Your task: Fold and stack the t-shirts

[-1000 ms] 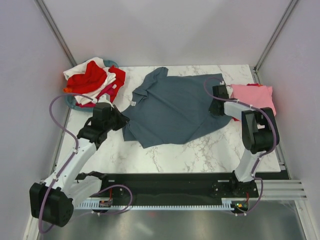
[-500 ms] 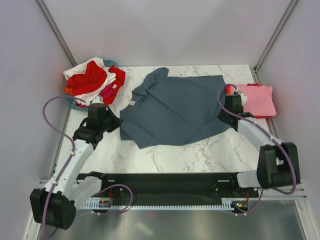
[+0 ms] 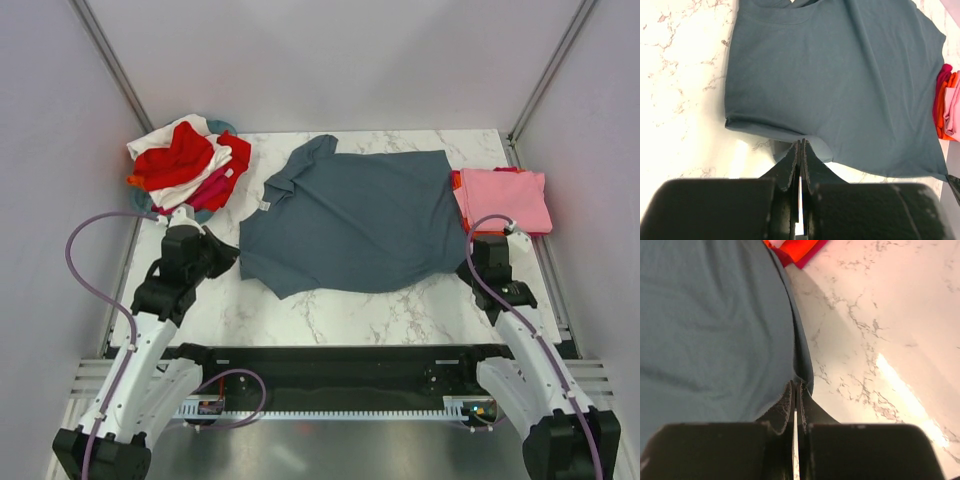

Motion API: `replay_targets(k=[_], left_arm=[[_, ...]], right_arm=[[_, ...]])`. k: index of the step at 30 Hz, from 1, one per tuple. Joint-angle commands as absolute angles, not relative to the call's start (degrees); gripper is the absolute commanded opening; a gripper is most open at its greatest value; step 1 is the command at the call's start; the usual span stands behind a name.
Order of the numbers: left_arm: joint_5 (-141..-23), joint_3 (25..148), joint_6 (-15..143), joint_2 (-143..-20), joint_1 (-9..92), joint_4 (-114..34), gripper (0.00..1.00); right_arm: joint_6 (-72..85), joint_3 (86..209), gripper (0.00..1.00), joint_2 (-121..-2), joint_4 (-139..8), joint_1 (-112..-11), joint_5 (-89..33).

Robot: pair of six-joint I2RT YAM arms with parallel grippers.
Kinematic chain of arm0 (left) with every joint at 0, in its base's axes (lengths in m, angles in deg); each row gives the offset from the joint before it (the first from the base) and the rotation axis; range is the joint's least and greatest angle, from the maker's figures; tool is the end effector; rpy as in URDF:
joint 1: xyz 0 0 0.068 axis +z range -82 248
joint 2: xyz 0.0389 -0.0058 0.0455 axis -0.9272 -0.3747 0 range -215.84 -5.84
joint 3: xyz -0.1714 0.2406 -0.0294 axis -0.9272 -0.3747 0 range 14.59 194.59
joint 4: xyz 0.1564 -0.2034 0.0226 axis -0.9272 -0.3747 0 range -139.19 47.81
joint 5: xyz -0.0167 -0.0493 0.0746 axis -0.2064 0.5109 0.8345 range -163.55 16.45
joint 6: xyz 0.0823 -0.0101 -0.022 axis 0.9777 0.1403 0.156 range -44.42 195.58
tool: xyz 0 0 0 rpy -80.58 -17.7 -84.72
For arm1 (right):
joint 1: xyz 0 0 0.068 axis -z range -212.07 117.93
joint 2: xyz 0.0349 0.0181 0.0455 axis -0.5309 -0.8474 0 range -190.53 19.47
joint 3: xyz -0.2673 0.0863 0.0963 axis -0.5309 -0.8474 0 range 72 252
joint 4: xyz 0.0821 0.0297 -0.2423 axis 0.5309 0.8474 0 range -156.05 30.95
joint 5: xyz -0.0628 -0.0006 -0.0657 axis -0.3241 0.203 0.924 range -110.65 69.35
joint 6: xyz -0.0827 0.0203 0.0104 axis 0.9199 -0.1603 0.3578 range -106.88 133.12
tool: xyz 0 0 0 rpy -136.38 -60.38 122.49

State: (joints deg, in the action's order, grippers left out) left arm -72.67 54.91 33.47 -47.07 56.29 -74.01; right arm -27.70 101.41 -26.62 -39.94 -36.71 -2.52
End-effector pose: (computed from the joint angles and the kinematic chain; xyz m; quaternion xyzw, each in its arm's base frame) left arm 0.1671 -0.0335 0.2790 -0.2338 0.8460 -0.2108 0.4304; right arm 0.1759 -0.0094 0.2109 0.3409 0.8406 0.0196 0.4205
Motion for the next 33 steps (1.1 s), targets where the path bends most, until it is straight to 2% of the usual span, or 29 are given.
replay_targets(k=[1, 5, 8, 19, 33], left_arm=[[-72.0, 55.4, 31.9, -46.3, 56.5, -74.9, 0.02], [-70.2, 56.5, 31.1, -45.6, 56.6, -76.2, 0.02], [-70.1, 56.3, 29.9, -45.6, 56.5, -76.0, 0.02], [-68.9, 63.3, 30.3, -52.9, 56.5, -73.2, 0.02], [-65.1, 75.1, 31.4, -67.9, 56.5, -67.4, 0.02]], right_arm=[[-31.3, 101.5, 0.0, -22.7, -36.3, -36.6, 3.1], [-32.7, 100.7, 0.0, -18.9, -34.6, -36.6, 6.7], [-31.6, 100.6, 0.0, -20.9, -36.5, -36.6, 4.3], [-27.2, 109.1, 0.0, -42.6, -44.7, -36.7, -0.5], [-26.4, 124.8, 0.0, -59.9, -47.3, -34.3, -1.7]])
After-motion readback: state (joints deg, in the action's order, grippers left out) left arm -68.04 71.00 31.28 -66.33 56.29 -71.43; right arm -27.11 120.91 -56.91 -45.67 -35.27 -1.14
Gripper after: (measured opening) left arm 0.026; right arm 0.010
